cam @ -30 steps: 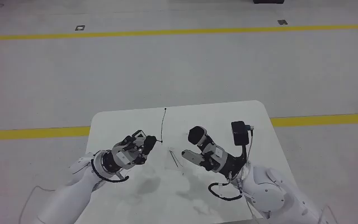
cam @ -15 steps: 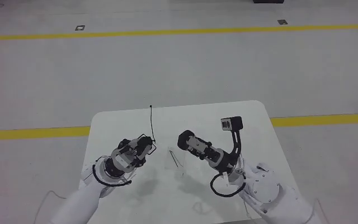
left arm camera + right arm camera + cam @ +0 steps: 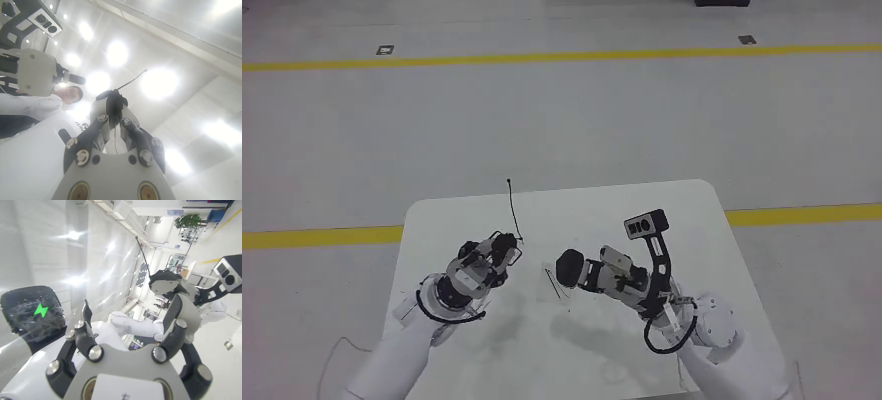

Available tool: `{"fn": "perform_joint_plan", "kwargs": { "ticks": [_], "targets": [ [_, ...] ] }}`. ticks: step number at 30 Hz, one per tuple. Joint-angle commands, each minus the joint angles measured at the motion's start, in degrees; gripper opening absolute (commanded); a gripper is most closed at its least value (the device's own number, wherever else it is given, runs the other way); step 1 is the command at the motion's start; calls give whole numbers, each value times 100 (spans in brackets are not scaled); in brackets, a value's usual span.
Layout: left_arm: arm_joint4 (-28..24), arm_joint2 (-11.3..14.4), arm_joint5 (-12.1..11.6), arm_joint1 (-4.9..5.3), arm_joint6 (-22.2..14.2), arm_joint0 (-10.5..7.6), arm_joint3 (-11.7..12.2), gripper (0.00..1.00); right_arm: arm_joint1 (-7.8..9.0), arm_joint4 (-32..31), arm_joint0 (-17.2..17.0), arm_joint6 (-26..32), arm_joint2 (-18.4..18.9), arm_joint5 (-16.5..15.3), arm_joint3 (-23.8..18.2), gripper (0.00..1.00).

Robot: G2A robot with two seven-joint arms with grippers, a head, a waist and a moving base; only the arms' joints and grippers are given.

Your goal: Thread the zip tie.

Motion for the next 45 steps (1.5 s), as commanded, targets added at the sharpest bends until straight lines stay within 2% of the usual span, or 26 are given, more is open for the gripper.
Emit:
{"fn": "perform_joint_plan", "kwargs": {
  "ticks": [1,6,10,18,20,22,23,29,34,36,45],
  "targets": [
    [69,3,-54,-9,-26,4,38,0,-157,194,-55,270,73,0,112,100],
    [214,-20,-115,-22,-79,9,94,0,-551,593,-141,806,163,0,386,100],
    [230,-22,-121,-22,-77,9,98,0,-811,805,-167,970,138,0,545,100],
    [230,-22,-121,-22,-77,9,98,0,-811,805,-167,970,138,0,545,100],
    [230,4,-142,-32,45,17,73,0,-811,805,-167,970,138,0,545,100],
    [188,81,-162,-56,98,30,74,0,-822,829,-136,801,73,129,554,100],
    [172,132,-183,-74,98,20,93,0,-838,1042,-120,737,-8,214,561,100],
    [73,265,-340,-147,21,-47,249,0,-884,1409,50,648,-212,421,749,100],
    [7,276,-469,-191,-87,-72,309,0,-932,1790,137,622,-395,536,951,57],
    [-2,276,-501,-204,-116,-79,321,0,-950,1903,165,626,-449,543,1013,47],
    [87,347,-551,-270,-145,-148,419,0,-1015,2011,251,549,-661,552,1208,44]
  ]
}}
